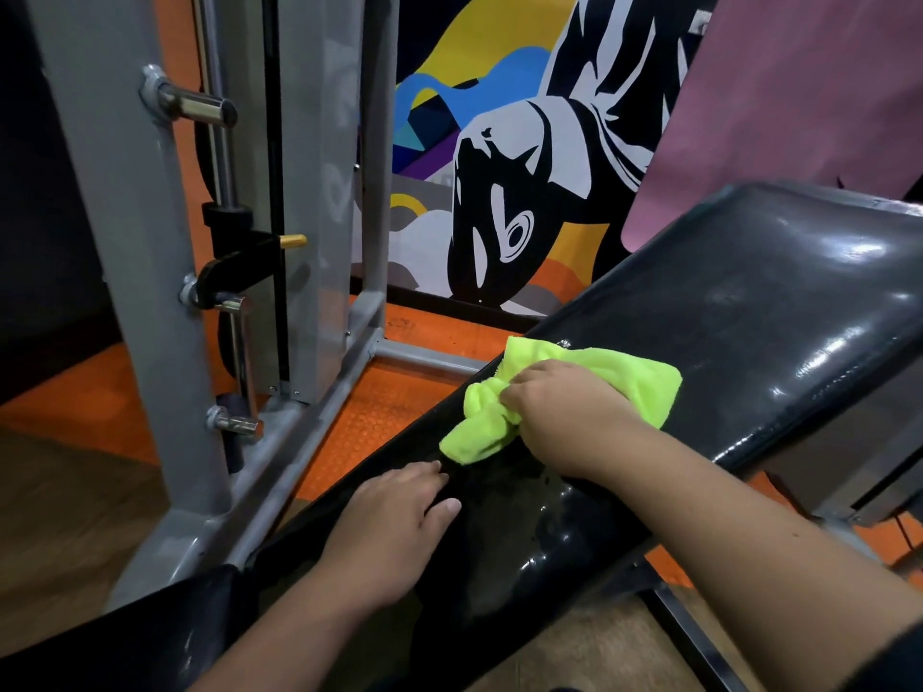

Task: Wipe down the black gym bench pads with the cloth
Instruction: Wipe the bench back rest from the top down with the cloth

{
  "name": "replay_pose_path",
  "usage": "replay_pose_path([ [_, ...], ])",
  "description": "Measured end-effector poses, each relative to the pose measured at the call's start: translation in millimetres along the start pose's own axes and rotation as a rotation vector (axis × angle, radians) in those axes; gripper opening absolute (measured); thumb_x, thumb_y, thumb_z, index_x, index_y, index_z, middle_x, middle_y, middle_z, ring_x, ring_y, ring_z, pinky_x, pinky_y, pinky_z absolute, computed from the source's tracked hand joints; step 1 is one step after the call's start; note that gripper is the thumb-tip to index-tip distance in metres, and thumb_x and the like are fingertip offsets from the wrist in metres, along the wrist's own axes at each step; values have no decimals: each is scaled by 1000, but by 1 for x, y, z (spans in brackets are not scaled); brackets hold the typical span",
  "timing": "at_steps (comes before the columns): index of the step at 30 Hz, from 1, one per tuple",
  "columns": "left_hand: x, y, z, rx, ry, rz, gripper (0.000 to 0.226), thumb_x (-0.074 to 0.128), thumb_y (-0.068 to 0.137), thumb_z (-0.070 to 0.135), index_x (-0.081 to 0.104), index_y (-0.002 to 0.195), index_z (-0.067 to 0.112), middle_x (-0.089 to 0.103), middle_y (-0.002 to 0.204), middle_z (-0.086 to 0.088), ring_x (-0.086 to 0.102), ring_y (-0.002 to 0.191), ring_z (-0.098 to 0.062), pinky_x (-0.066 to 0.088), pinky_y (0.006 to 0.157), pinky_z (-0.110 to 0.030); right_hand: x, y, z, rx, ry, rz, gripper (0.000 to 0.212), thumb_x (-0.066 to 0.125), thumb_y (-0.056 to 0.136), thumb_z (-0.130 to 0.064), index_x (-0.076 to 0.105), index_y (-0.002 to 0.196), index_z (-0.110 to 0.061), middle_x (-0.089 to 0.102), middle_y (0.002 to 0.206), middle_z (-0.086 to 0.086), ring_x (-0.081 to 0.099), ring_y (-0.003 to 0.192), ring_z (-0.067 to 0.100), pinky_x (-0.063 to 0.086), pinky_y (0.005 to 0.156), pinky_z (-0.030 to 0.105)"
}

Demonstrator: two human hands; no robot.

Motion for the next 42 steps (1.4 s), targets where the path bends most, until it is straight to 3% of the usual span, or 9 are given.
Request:
replay_pose_path([
  [4, 2, 0, 0, 19, -40, -14, 45, 40, 96, 51, 49, 137, 33, 49, 138, 21, 46, 125, -5, 39, 104, -31, 8, -11, -8, -63, -7, -39, 34, 50, 89, -16, 65, 119, -23, 64, 124, -2, 52, 123, 22, 40, 107, 38],
  [14, 4, -2, -3, -12, -48, -23, 48, 41, 97, 51, 45, 142, 34, 37, 150, 21, 32, 138, -2, 28, 115, -32, -1, -18, 2, -11, -15, -22, 39, 48, 89, -17, 63, 125, -25, 62, 129, -3, 50, 126, 20, 36, 110, 37],
  [20, 4, 0, -1, 13, -21, -24, 43, 39, 98, 49, 49, 138, 34, 40, 148, 20, 36, 136, -3, 31, 112, -32, 3, -28, -8, -43, 8, -46, 38, 48, 91, -18, 62, 126, -24, 60, 132, -3, 47, 130, 19, 33, 112, 35],
  [26, 5, 1, -2, 16, 5, -8, 41, 41, 98, 43, 49, 137, 35, 42, 146, 21, 40, 132, -5, 35, 109, -30, 3, -31, -18, -49, -8, -4, 38, 46, 90, -18, 63, 124, -24, 62, 130, -2, 48, 128, 21, 33, 111, 37],
  [39, 9, -2, -4, -1, 17, -20, 45, 43, 98, 42, 41, 143, 36, 33, 152, 21, 31, 139, -5, 31, 113, -34, -3, -43, -16, -16, 18, 26, 38, 46, 91, -19, 62, 125, -25, 61, 130, -3, 47, 127, 21, 33, 111, 37],
  [42, 6, -2, -1, 6, 14, -12, 43, 43, 99, 39, 44, 142, 36, 35, 151, 21, 32, 139, -5, 31, 112, -32, 8, -49, -28, -83, 4, 10, 37, 45, 89, -19, 63, 121, -24, 62, 125, -1, 50, 124, 23, 35, 108, 39],
])
Point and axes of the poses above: each hand's wrist, its own y-axis towards the middle knuckle, its own x-axis out of the palm, z = x × y, the point moved 7 cm from there along y, towards the middle knuckle
